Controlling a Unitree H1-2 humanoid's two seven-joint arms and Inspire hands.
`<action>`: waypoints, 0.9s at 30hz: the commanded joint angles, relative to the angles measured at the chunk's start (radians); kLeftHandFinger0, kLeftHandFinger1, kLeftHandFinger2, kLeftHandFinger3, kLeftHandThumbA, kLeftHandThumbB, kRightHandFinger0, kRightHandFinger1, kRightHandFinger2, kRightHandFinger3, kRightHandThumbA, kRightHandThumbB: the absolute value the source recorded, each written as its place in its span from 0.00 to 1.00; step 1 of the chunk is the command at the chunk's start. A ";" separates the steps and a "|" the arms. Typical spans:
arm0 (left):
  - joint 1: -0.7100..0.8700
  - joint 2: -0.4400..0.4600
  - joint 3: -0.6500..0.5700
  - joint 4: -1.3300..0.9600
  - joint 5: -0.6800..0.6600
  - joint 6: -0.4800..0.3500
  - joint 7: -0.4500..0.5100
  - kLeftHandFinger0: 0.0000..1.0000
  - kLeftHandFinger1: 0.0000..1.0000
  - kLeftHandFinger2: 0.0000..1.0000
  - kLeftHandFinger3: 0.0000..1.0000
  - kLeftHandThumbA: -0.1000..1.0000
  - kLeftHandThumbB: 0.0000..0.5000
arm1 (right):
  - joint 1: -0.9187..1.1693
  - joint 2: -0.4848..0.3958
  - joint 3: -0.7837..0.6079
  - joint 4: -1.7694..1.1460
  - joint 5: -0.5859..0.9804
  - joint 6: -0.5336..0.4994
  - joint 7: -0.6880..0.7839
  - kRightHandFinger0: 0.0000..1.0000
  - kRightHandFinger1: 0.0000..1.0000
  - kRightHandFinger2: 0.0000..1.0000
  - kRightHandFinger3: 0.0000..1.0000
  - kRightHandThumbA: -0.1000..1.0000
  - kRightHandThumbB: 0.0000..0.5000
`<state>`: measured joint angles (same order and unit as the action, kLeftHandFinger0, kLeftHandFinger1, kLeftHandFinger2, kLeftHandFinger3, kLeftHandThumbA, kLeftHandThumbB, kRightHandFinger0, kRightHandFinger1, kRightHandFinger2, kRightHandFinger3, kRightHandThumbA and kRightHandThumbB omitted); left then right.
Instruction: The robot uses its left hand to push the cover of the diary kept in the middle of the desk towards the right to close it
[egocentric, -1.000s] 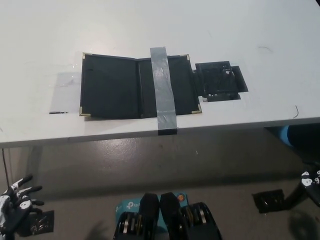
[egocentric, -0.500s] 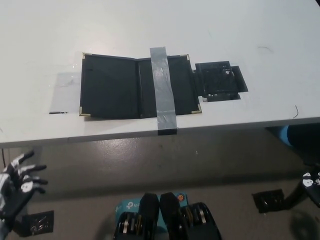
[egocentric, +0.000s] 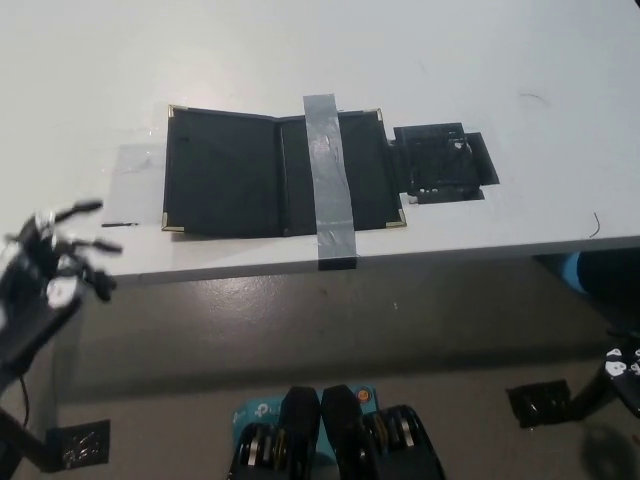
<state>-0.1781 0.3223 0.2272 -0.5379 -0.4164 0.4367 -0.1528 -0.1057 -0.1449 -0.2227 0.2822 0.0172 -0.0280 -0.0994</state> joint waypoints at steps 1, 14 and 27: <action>-0.090 -0.060 0.031 0.065 -0.099 0.032 0.062 0.38 0.41 0.61 0.87 0.00 0.00 | -0.019 -0.020 -0.002 -0.020 -0.013 -0.024 -0.016 0.00 0.06 0.21 0.50 0.35 0.44; -0.242 -0.206 0.160 0.422 -0.149 -0.002 0.118 1.00 0.96 1.00 1.00 0.76 0.00 | -0.010 -0.026 0.004 -0.034 -0.012 -0.001 -0.006 0.00 0.05 0.20 0.48 0.34 0.45; -0.358 -0.296 0.300 0.675 -0.229 -0.042 0.165 1.00 1.00 1.00 1.00 1.00 0.37 | -0.015 -0.032 -0.001 -0.040 -0.009 0.003 -0.010 0.00 0.03 0.17 0.47 0.32 0.46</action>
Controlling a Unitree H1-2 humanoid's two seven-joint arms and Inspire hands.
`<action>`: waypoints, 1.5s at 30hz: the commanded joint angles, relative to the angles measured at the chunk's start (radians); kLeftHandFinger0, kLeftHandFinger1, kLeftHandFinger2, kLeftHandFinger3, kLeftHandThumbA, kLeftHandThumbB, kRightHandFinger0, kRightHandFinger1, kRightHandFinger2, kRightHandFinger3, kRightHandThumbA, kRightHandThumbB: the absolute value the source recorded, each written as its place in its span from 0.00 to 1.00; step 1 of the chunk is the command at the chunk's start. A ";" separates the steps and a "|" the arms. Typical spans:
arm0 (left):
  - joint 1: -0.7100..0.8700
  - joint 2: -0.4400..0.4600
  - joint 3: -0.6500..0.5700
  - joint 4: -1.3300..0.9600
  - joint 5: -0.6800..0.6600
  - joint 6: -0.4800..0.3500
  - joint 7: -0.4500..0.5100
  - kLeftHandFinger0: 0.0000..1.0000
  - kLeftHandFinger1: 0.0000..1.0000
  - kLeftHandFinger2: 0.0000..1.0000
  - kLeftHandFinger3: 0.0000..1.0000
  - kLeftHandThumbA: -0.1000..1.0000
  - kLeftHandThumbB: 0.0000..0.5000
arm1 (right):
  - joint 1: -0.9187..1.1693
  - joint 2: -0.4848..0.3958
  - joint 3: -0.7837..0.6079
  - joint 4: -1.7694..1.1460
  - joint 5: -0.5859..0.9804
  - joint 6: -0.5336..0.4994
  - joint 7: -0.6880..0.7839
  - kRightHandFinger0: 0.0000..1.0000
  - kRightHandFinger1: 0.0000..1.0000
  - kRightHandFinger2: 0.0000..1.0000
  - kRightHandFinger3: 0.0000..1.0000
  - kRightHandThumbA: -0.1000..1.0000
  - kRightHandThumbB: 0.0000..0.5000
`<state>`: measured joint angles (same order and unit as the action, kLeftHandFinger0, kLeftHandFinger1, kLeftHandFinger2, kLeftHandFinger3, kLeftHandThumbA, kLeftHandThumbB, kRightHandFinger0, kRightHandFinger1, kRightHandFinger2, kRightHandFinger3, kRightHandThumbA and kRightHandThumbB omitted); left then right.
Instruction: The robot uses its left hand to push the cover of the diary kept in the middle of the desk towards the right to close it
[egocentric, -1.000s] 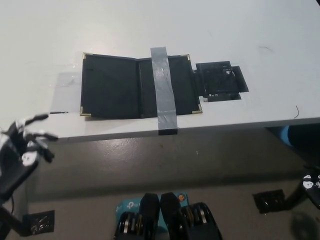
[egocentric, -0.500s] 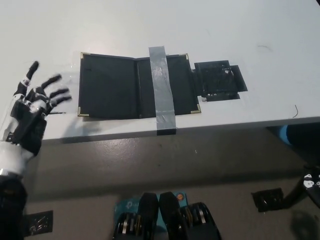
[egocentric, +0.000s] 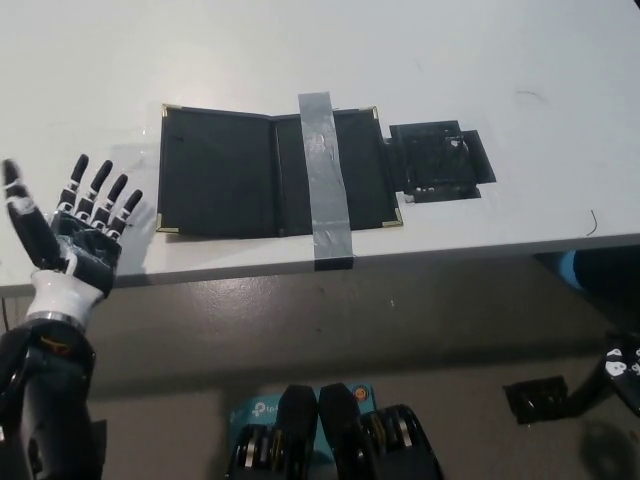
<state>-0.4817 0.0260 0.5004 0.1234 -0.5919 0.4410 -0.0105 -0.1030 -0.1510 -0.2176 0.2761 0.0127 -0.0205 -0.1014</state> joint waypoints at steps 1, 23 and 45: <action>-0.060 0.002 0.030 0.025 -0.056 -0.051 0.021 1.00 1.00 1.00 1.00 1.00 0.39 | -0.023 -0.027 -0.005 -0.033 -0.006 -0.002 -0.008 0.00 0.03 0.18 0.47 0.33 0.46; -0.132 0.005 -0.031 0.319 0.018 -0.190 0.029 1.00 1.00 1.00 1.00 1.00 0.71 | -0.021 -0.030 0.012 -0.046 -0.018 -0.019 -0.002 0.00 0.01 0.18 0.46 0.34 0.48; -0.250 -0.232 -0.005 0.346 -0.115 -0.242 0.060 1.00 1.00 1.00 1.00 1.00 0.81 | -0.035 -0.041 0.017 -0.071 0.004 0.007 0.012 0.00 0.00 0.15 0.45 0.34 0.49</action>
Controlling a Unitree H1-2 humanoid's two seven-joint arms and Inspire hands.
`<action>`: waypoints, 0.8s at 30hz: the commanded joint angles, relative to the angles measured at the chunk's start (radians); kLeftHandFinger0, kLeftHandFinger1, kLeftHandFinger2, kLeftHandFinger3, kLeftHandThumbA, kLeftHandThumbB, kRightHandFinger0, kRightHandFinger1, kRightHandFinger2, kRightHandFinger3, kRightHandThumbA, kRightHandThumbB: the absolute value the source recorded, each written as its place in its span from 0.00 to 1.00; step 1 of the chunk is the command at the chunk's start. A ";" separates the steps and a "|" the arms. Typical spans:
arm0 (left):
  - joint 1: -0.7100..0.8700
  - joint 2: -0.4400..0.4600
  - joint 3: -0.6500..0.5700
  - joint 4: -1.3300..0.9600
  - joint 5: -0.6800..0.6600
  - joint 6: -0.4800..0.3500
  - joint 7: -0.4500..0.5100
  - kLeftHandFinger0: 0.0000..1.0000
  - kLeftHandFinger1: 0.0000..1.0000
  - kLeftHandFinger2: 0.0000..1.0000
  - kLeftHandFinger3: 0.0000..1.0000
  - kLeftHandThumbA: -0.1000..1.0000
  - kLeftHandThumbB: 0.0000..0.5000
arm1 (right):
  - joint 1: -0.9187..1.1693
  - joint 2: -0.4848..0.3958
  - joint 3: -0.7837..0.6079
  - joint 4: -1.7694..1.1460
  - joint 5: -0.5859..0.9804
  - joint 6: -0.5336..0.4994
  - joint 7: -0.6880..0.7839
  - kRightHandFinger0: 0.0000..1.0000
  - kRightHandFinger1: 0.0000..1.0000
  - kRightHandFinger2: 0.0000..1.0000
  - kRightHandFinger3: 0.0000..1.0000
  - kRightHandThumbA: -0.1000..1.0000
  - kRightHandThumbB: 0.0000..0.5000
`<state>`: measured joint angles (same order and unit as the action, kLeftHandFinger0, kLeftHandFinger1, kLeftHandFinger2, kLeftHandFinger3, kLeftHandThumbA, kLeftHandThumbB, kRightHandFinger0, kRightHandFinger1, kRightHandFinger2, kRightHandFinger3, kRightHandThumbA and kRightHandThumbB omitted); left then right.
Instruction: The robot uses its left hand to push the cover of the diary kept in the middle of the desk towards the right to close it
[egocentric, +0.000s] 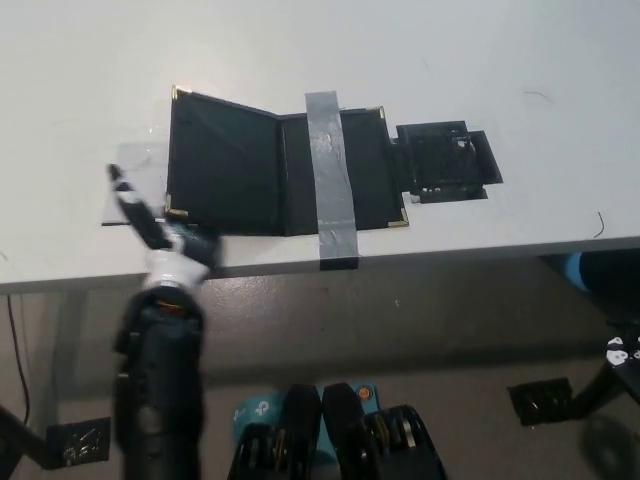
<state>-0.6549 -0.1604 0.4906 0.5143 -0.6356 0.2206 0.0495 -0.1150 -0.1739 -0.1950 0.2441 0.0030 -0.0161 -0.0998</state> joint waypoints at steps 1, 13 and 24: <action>-0.083 -0.068 0.013 -0.052 -0.094 -0.026 0.002 1.00 1.00 1.00 1.00 1.00 0.81 | -0.023 -0.020 -0.006 -0.043 0.015 0.010 0.013 0.00 0.00 0.16 0.45 0.34 0.50; -0.121 -0.186 -0.088 -0.137 -0.045 -0.013 0.043 1.00 1.00 1.00 1.00 1.00 0.76 | -0.038 -0.021 0.014 -0.032 0.002 0.014 0.020 0.00 0.00 0.14 0.43 0.36 0.53; -0.086 0.081 -0.523 0.018 0.400 -0.012 0.026 1.00 1.00 1.00 1.00 1.00 0.73 | -0.028 -0.018 0.050 -0.052 -0.019 0.023 0.035 0.00 0.00 0.15 0.43 0.36 0.54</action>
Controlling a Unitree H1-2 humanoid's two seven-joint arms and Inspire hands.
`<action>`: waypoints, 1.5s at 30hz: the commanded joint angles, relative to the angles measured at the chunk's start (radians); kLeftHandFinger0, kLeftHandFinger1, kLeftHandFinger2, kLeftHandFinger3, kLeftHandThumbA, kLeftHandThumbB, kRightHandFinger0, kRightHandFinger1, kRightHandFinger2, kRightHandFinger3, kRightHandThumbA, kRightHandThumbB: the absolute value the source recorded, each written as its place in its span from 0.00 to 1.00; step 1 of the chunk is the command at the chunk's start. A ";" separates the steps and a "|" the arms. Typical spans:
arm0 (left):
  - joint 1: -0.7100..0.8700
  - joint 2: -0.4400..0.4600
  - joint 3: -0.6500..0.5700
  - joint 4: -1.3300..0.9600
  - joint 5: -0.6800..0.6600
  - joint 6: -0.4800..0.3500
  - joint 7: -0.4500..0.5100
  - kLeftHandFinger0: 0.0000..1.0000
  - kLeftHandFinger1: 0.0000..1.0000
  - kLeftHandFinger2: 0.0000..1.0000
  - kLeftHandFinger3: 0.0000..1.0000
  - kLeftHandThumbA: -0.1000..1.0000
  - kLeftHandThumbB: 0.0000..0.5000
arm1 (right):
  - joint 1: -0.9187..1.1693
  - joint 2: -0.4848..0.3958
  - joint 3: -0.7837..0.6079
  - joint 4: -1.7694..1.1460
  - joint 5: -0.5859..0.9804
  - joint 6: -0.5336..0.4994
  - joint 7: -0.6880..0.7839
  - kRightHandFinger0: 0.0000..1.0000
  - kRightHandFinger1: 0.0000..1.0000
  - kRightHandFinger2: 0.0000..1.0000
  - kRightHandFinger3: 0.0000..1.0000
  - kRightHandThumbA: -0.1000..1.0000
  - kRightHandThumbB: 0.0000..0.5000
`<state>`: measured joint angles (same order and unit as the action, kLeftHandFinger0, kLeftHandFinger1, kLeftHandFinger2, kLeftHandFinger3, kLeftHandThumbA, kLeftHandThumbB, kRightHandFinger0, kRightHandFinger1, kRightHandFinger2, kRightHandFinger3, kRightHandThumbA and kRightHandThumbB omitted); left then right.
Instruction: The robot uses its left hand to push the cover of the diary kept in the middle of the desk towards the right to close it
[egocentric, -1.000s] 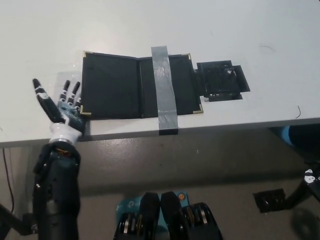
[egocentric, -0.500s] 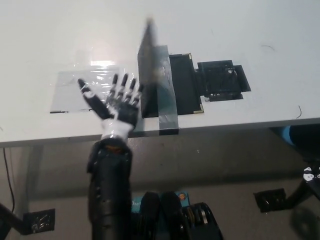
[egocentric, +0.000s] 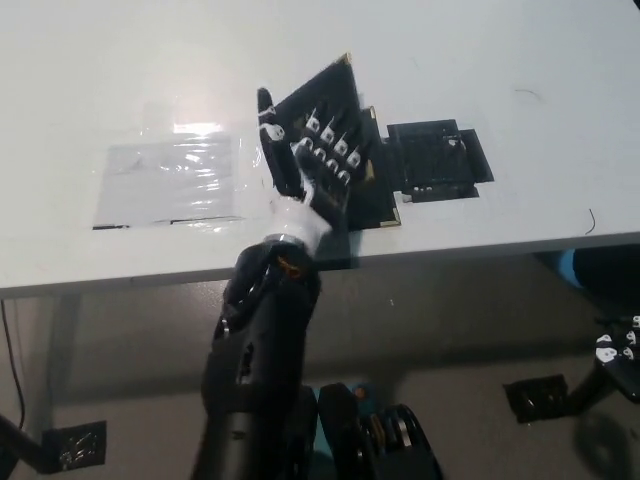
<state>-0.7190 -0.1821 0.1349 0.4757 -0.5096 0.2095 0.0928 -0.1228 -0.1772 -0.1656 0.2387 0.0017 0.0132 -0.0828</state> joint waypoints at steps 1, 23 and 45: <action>-0.028 0.110 -0.168 0.096 0.263 -0.005 -0.011 1.00 1.00 1.00 1.00 1.00 0.71 | -0.019 -0.017 0.026 -0.045 -0.019 -0.014 0.023 0.00 0.00 0.15 0.43 0.36 0.54; 0.010 0.083 0.118 0.267 0.094 -0.103 0.014 1.00 1.00 1.00 1.00 1.00 0.81 | 0.014 0.011 0.083 -0.085 -0.032 -0.056 0.031 0.00 0.00 0.15 0.43 0.35 0.61; -0.042 0.043 0.148 -0.862 -0.406 0.260 0.161 1.00 1.00 1.00 1.00 1.00 0.73 | 0.006 -0.029 0.032 -0.049 -0.010 -0.042 0.017 0.00 0.00 0.13 0.43 0.34 0.58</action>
<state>-0.6959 -0.1833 0.3329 0.0679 -0.6332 0.2739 0.1003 -0.0819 -0.1695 -0.0936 0.2130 -0.0237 0.0090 -0.0597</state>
